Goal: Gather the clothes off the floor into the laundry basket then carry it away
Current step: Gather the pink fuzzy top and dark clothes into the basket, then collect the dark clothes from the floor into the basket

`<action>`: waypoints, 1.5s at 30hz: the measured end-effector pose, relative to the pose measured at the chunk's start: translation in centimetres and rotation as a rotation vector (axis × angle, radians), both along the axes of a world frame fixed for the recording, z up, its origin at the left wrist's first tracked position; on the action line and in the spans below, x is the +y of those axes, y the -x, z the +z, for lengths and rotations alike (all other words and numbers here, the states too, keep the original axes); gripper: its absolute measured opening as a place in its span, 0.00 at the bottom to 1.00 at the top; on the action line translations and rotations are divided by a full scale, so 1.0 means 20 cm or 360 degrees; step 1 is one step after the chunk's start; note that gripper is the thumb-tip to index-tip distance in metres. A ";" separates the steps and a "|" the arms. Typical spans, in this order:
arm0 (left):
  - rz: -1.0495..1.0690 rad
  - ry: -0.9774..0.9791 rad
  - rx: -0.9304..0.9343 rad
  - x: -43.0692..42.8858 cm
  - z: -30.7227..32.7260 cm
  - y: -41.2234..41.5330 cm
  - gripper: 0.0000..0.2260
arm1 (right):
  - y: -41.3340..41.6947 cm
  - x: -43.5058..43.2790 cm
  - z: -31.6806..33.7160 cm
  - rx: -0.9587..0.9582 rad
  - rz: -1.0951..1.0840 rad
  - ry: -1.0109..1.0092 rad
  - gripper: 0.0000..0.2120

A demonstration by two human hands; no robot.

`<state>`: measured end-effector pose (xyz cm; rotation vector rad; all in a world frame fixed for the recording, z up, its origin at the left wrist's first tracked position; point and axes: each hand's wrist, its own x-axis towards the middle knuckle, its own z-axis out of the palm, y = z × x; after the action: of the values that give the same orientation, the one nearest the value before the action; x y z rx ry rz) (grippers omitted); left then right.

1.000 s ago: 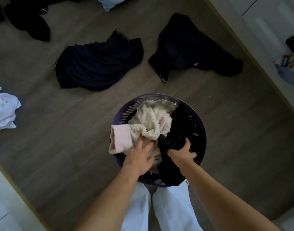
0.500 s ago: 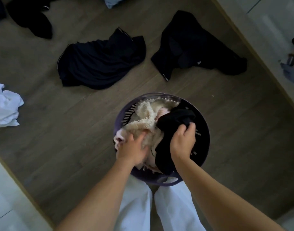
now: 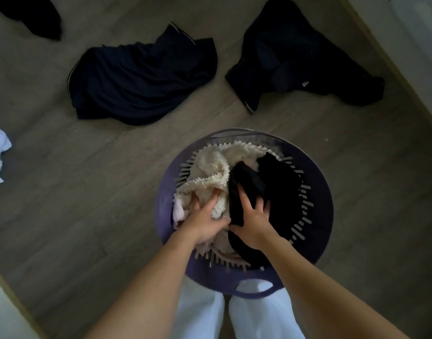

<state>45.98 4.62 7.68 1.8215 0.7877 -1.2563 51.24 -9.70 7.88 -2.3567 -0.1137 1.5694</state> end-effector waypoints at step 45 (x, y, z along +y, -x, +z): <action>-0.0449 -0.0939 -0.1641 -0.10 3.79 -0.95 0.13 | -1.11 -0.19 3.65 -0.1419 0.0208 -0.0653 0.14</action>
<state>64.94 2.69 83.53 2.7162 0.3025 -0.0650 73.35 -13.47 80.91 -2.5232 -0.7094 0.3601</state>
